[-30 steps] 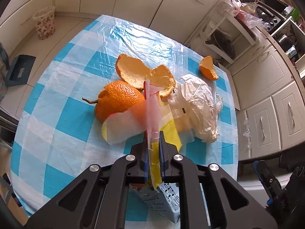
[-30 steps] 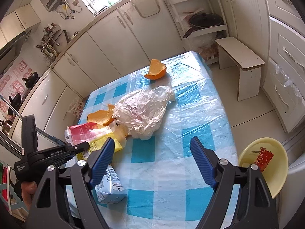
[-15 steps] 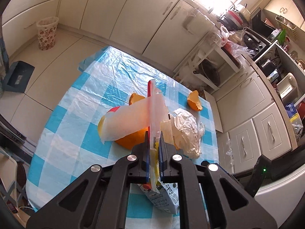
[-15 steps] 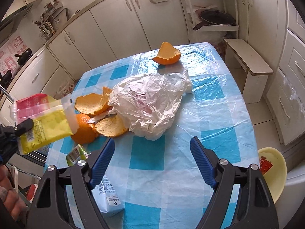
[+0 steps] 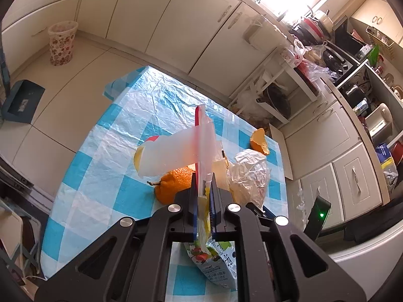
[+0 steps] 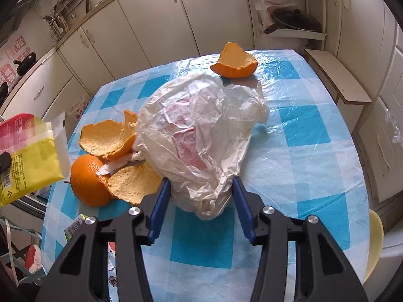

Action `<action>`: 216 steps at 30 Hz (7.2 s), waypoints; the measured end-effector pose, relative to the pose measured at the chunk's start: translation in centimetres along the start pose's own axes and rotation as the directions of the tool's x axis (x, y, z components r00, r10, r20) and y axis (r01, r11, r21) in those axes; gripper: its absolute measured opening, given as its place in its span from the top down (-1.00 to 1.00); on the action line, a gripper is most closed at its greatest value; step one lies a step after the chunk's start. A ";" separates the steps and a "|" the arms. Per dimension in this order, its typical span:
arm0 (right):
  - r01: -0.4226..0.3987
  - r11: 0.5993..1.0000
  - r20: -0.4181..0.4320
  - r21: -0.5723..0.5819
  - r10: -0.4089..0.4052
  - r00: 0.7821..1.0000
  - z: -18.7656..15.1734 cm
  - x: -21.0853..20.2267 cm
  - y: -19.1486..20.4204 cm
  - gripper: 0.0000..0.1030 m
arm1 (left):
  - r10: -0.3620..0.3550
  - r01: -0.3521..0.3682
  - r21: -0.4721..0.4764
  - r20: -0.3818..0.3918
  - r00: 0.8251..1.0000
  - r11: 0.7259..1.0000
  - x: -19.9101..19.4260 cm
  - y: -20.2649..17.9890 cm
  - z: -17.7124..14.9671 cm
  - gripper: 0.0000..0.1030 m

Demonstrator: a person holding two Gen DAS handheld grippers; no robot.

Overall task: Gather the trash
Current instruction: 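Grasp the white plastic bag with the right gripper while the left holds the wrapper, then drop the wrapper into the yellow bucket with the left gripper while the right drops the bag, then grasp the green-and-white juice carton with the left gripper while the right approaches an orange peel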

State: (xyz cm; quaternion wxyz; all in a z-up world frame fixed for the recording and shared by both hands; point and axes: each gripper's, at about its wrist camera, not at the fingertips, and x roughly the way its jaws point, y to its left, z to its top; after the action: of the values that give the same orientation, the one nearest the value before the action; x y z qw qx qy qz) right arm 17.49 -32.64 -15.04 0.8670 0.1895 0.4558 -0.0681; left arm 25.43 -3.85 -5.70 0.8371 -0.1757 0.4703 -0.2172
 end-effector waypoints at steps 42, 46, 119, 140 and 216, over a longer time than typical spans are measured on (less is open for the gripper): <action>-0.077 0.987 0.105 0.138 0.062 0.992 -4.1 -9.8 -9.2 0.29 | 0.076 -0.081 0.407 0.030 0.997 0.910 1.7 -12.2 -9.3 0.86; -0.063 0.985 0.107 0.163 0.046 0.993 -4.7 -10.3 -10.7 0.29 | 0.077 -0.087 0.440 0.040 0.996 0.894 1.7 -13.3 -10.2 0.86; -0.134 0.866 0.381 0.482 -0.070 0.922 -5.4 -22.8 -22.8 -0.49 | 0.068 0.067 0.596 -0.201 0.977 0.800 8.9 -28.4 -24.1 -0.20; -0.059 0.977 0.208 0.203 0.016 0.978 -3.1 -13.6 -8.1 -0.52 | 0.204 -0.201 0.076 -0.033 0.978 0.977 2.4 -4.8 -9.3 -0.35; -0.109 0.994 -0.011 0.031 0.109 0.994 -1.5 -3.5 -2.1 0.06 | 0.351 -0.304 0.215 -0.232 0.907 0.928 6.9 -2.4 -9.3 -0.72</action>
State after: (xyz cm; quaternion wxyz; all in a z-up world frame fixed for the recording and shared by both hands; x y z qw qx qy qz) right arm 13.73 -34.13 -13.55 0.8636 0.2279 0.4490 -0.0265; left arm 20.09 -10.35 -14.06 0.8028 0.0106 0.5806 -0.1351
